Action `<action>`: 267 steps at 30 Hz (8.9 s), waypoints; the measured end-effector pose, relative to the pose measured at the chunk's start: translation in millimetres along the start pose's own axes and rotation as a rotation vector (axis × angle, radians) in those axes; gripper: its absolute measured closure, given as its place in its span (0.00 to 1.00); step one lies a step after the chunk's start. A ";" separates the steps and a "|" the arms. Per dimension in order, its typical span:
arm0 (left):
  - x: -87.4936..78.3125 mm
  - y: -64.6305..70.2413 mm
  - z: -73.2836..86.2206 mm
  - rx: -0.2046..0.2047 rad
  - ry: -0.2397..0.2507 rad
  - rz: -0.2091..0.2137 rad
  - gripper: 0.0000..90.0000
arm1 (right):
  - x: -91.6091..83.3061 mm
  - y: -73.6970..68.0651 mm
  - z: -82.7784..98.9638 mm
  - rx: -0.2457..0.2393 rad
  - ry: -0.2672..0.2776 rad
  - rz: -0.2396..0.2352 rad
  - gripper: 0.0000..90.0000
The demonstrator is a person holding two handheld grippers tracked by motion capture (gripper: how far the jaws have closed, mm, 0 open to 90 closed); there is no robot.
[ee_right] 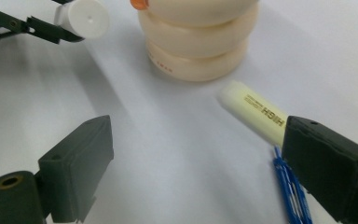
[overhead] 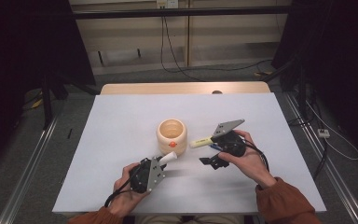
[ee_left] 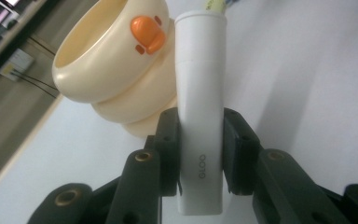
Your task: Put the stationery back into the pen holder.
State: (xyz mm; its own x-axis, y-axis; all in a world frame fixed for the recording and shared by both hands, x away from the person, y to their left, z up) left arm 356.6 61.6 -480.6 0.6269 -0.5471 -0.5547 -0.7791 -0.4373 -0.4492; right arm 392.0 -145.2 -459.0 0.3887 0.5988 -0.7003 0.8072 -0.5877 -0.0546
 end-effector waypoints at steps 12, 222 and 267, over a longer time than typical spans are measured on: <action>-8.5 -8.0 -1.0 -0.323 0.087 0.132 0.79 | -25.2 16.8 36.4 0.071 0.122 0.126 0.10; -46.9 -46.6 63.1 -0.640 0.067 0.029 0.08 | -51.3 84.5 46.4 0.195 0.036 0.238 0.07; -44.9 -42.9 64.8 -0.635 0.053 0.061 0.08 | -21.2 71.5 84.4 0.009 -0.428 0.046 0.71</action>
State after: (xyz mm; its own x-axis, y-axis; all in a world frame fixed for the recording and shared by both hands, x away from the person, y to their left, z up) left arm 362.0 151.2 -481.8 0.5935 -0.6118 -0.5230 -0.6733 -0.7334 0.0938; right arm 404.0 -245.9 -508.1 0.2029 0.2930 -0.9343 0.7886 -0.6145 -0.0215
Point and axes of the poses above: each handheld gripper's, and its own axes: x roughly forward along the jaws, z roughly out of its underside, y roughly to its right, the point moved 8 cm from there along x, roughly forward along the jaws, and after that the axes turned 1 degree about z, right-handed, at the moved point
